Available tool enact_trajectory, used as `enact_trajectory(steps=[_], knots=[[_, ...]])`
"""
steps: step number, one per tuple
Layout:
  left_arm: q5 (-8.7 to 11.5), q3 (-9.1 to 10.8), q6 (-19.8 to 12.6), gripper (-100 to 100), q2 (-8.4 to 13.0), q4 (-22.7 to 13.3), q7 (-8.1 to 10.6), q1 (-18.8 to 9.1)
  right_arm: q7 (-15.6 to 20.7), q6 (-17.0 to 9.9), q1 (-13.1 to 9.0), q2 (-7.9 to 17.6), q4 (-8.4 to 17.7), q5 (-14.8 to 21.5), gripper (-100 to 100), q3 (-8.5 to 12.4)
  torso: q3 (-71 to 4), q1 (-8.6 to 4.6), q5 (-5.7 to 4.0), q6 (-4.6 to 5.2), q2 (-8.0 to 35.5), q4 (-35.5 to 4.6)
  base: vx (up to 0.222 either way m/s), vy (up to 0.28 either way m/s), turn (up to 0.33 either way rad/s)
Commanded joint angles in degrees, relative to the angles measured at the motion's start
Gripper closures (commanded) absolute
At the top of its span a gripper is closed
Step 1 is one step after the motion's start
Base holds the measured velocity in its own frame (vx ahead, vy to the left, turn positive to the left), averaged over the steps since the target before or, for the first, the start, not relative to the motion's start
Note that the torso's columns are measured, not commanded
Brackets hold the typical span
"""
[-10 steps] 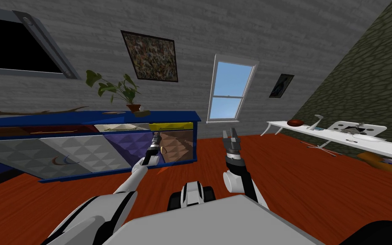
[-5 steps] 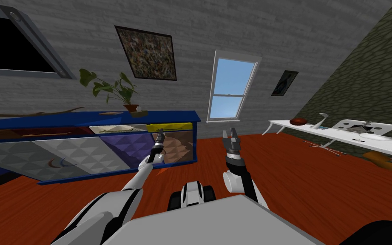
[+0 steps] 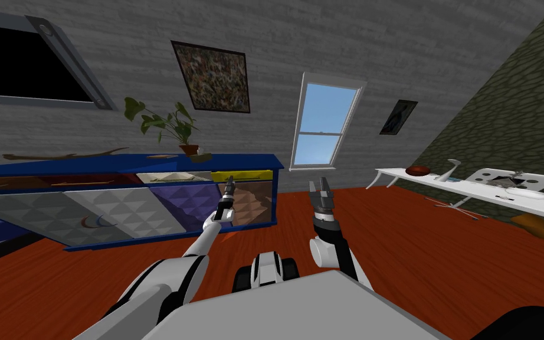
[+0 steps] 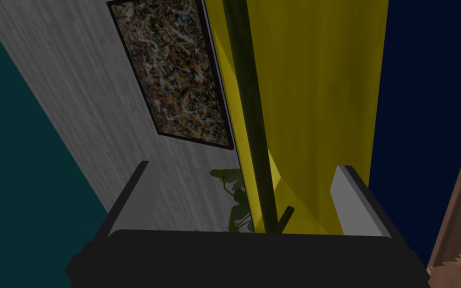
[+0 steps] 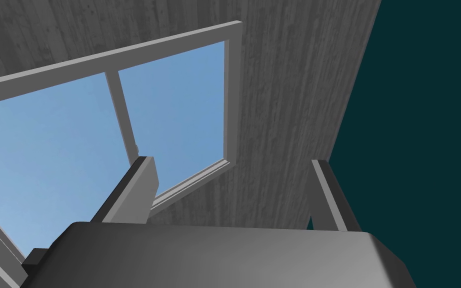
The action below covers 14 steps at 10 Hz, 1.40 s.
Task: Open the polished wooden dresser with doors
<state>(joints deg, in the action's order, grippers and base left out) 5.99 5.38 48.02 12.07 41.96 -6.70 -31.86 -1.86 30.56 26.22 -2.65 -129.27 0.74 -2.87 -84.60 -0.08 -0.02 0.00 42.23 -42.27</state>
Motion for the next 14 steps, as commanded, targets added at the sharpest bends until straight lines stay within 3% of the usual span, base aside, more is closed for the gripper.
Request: enact_trajectory(steps=[1, 3, 4, 10, 11, 12, 14], knots=[[-0.60, 0.39, -1.33, -100, -1.87, 0.98, -1.62, -0.56, 0.00, 0.00, 0.00, 0.00, 0.00, 0.00, 0, 0.00, 0.01, 0.05, 0.01, 0.01, 0.01, 0.00, 0.007, 0.045, 0.030], [-0.57, 0.39, -1.00, -100, -1.72, 0.38, -1.50, -0.83, 0.00, 0.00, 0.00, -0.01, 0.00, 0.00, 0, -0.01, 0.04, -0.03, -0.01, 0.00, 0.07, -0.02, 0.003, 0.008, -0.015], [0.10, -0.08, -0.06, 100, 0.13, 0.27, -0.01, 0.38, 0.00, 0.00, 0.00, -0.01, 0.00, 0.00, 0, -0.01, 0.05, -0.01, -0.01, 0.00, 0.07, -0.02, -0.007, -0.057, -0.027], [2.21, -1.48, 3.77, 100, 6.13, -1.86, 4.81, 3.20, 0.00, 0.00, -0.01, -0.02, 0.00, 0.00, 0, -0.01, 0.00, -0.11, 0.01, 0.20, 0.00, 0.10, -0.001, -0.089, -0.018], [2.92, -1.95, 5.05, 100, 8.13, -2.57, 6.41, 4.14, 0.00, 0.00, -0.01, -0.01, 0.00, 0.00, 0, -0.01, -0.04, -0.08, 0.03, 0.22, -0.07, 0.14, -0.003, -0.102, -0.051], [2.63, -1.50, 4.39, 100, 7.30, -2.66, 5.45, 3.02, 0.00, 0.00, 0.00, -0.02, 0.00, 0.00, 0, -0.02, -0.10, -0.11, 0.04, 0.17, -0.16, 0.19, -0.003, -0.046, 0.027], [2.65, -1.74, 3.06, 100, 8.12, -2.67, 6.41, 2.03, 0.00, 0.00, -0.02, -0.01, 0.00, 0.00, 0, -0.01, 0.14, 0.08, 0.08, 0.16, 0.26, 0.06, -0.156, -0.003, 0.023]])
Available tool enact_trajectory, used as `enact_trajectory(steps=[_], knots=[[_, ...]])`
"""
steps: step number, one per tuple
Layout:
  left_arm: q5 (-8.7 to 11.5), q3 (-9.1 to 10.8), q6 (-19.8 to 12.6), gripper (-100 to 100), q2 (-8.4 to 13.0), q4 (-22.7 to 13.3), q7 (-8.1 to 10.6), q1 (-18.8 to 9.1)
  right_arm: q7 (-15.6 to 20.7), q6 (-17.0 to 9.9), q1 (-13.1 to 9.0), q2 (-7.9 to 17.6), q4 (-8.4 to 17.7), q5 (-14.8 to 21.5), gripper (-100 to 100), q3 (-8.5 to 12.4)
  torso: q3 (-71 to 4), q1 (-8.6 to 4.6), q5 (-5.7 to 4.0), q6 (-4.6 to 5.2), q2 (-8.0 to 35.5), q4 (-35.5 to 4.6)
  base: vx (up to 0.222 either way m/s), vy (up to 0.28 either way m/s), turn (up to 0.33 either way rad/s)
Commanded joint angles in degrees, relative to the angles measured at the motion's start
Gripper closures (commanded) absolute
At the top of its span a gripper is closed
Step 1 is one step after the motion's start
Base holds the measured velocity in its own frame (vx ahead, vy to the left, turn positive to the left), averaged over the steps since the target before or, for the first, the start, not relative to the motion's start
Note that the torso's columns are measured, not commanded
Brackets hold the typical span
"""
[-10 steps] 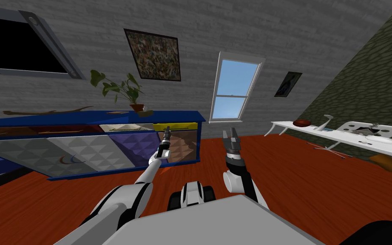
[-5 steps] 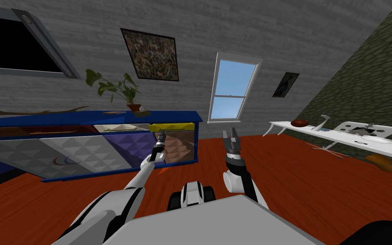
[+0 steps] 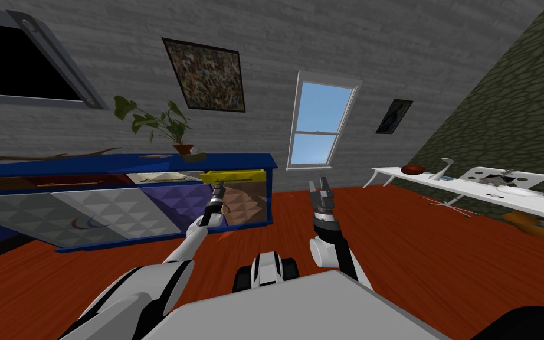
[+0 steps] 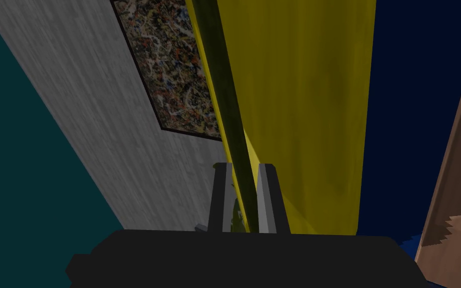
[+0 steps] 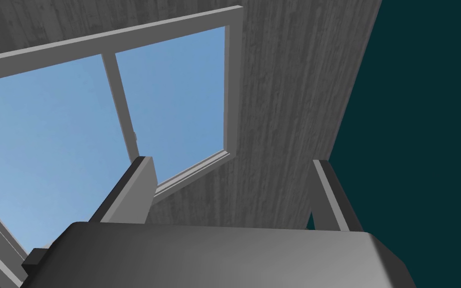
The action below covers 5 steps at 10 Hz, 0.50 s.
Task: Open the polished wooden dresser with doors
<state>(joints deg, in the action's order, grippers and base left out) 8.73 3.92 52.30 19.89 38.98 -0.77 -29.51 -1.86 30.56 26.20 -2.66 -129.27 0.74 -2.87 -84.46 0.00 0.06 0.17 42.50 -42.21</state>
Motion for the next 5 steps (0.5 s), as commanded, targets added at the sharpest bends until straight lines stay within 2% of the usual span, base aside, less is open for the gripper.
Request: enact_trajectory(steps=[1, 3, 4, 5], knots=[[-0.14, -0.41, -1.88, 100, 0.52, 0.39, 0.74, -0.74, 0.00, 0.00, -0.01, 0.00, 0.00, 0.00, 0, 0.00, 0.09, -0.02, -0.01, -0.07, 0.09, -0.06, -0.158, -0.025, 0.006], [-0.12, -0.40, -2.09, 100, 0.61, 0.34, 0.81, -0.73, 0.00, 0.00, 0.00, 0.00, 0.00, 0.00, 0, 0.00, -0.03, -0.21, -0.16, -0.07, -0.09, -0.18, -0.118, -0.011, 0.011], [-0.41, -0.45, -4.65, -100, 0.02, 2.01, 0.61, -1.36, 0.00, 0.00, 0.01, 0.00, 0.00, 0.00, 0, 0.00, -0.16, -0.18, -0.19, -0.10, -0.32, -0.19, -0.031, 0.019, 0.115], [-0.41, -0.45, -4.65, -100, 0.02, 2.01, 0.61, -1.36, 0.00, 0.00, 0.01, 0.00, 0.00, 0.00, 0, 0.00, -0.23, -0.09, -0.15, -0.11, -0.41, -0.11, -0.017, 0.021, 0.000]])
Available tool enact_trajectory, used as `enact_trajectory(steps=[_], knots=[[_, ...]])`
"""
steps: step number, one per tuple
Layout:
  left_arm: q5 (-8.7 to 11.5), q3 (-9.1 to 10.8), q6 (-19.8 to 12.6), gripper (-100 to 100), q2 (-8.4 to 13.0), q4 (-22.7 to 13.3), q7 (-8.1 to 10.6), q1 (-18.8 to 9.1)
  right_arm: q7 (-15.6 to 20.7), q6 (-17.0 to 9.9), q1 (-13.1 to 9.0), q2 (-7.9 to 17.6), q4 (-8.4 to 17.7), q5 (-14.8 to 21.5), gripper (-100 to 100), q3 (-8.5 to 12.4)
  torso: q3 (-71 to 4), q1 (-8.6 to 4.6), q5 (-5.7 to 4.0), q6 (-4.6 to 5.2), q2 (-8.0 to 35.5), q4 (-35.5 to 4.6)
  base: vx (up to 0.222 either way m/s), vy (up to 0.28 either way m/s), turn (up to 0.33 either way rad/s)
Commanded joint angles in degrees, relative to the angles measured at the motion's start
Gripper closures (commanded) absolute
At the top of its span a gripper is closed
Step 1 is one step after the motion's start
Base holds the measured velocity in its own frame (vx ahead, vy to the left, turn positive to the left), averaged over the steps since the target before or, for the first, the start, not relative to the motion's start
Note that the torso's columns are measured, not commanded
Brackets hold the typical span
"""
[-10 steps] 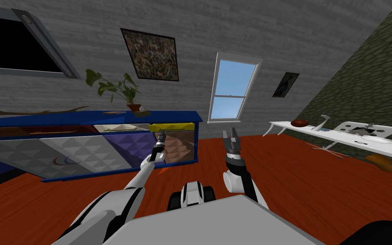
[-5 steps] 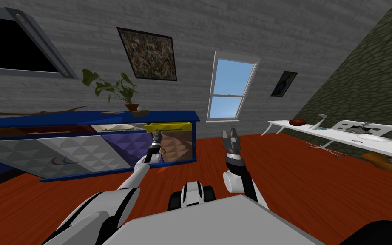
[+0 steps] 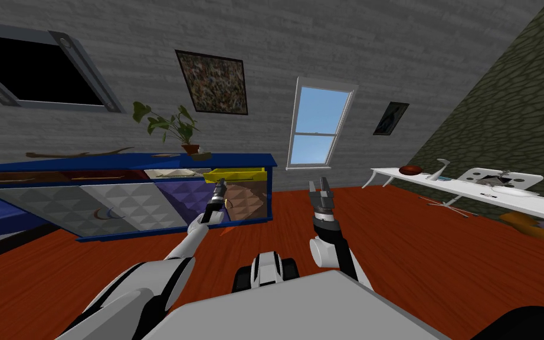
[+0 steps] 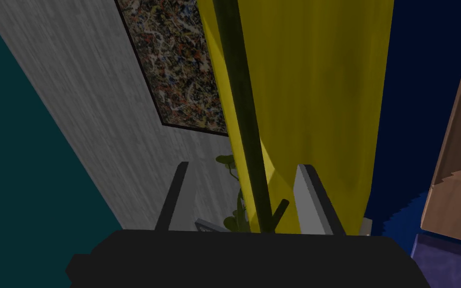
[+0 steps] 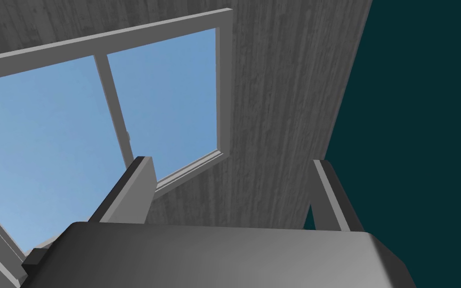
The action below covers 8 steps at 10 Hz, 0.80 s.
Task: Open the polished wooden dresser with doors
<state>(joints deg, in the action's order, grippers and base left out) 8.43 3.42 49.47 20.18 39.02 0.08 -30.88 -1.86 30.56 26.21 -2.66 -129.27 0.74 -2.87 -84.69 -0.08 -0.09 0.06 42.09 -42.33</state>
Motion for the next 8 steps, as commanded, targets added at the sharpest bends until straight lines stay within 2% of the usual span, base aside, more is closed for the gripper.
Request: enact_trajectory(steps=[1, 6, 8], knots=[[-0.24, 0.04, -2.98, -100, -0.55, 2.85, -0.38, -0.38, 0.00, 0.00, 0.00, 0.00, 0.00, 0.00, 0, 0.00, 0.01, 0.08, 0.07, -0.05, 0.02, 0.07, -0.007, 0.015, 0.035], [-0.94, 0.00, -8.74, -100, -1.96, 7.21, -1.08, -2.32, 0.00, 0.00, 0.00, 0.00, 0.00, 0.00, 0, 0.00, 0.15, 0.08, 0.09, -0.06, 0.23, 0.03, -0.015, 0.022, 0.055], [-1.08, -0.01, -9.89, -100, -2.24, 8.08, -1.22, -2.71, 0.00, 0.00, 0.00, 0.00, 0.00, 0.00, 0, 0.00, 0.12, 0.06, 0.08, -0.06, 0.18, 0.05, -0.011, 0.014, 0.028]])
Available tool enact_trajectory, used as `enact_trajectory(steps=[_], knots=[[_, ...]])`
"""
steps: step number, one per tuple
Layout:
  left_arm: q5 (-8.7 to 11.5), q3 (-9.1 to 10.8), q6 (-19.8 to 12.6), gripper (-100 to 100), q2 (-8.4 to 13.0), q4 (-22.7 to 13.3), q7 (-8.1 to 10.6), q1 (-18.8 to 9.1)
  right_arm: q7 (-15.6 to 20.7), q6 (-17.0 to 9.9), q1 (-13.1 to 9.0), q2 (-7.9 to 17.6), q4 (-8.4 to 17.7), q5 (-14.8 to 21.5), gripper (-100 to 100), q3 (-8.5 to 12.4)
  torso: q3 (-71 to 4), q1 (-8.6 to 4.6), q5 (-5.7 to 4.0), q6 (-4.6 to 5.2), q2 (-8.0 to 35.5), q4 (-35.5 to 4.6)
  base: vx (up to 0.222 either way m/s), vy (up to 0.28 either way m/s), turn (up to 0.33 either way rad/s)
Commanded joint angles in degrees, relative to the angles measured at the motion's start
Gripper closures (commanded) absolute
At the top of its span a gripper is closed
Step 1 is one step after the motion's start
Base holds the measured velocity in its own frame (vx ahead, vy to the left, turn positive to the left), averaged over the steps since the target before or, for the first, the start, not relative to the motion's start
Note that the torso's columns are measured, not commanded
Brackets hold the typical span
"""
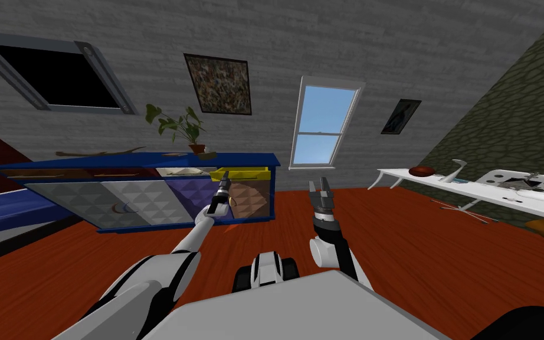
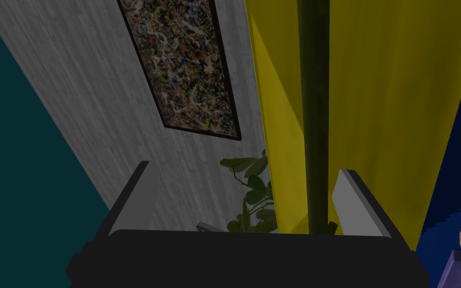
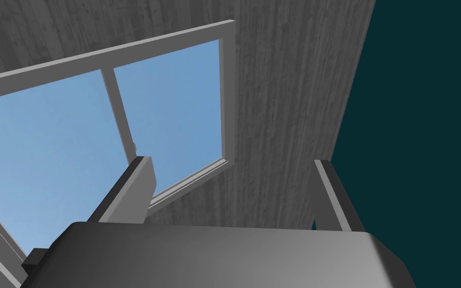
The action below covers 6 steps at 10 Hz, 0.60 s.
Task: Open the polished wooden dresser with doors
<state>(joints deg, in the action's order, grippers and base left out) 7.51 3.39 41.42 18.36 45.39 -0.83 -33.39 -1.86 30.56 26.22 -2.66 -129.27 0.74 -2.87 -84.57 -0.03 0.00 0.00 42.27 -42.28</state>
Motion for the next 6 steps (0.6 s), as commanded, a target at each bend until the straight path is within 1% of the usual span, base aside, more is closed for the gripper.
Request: enact_trajectory(steps=[1, 2, 3, 6], knots=[[-0.30, 0.02, -2.99, -100, -0.71, 2.58, -0.44, -0.59, 0.00, 0.00, 0.00, 0.00, 0.00, 0.00, 0, 0.00, -0.01, 0.00, 0.00, 0.00, -0.01, 0.00, -0.014, 0.018, 0.057], [-0.23, -0.01, -1.86, -100, -0.60, 1.34, -0.36, -0.66, 0.00, 0.00, 0.00, 0.00, 0.00, 0.00, 0, 0.00, 0.00, 0.03, -0.01, -0.01, 0.01, -0.03, -0.006, 0.008, 0.007], [-0.25, -0.02, -2.07, 0, -0.64, 1.37, -0.39, -0.71, 0.00, 0.00, 0.00, 0.00, 0.00, 0.00, 0, 0.00, 0.02, 0.00, -0.01, -0.01, 0.03, -0.03, 0.000, 0.000, 0.000], [-0.24, -0.02, -2.07, 0, -0.64, 1.35, -0.39, -0.69, 0.00, 0.00, 0.00, 0.00, 0.00, 0.00, 0, 0.00, 0.01, 0.01, 0.00, 0.00, 0.03, -0.02, 0.000, 0.000, 0.000]])
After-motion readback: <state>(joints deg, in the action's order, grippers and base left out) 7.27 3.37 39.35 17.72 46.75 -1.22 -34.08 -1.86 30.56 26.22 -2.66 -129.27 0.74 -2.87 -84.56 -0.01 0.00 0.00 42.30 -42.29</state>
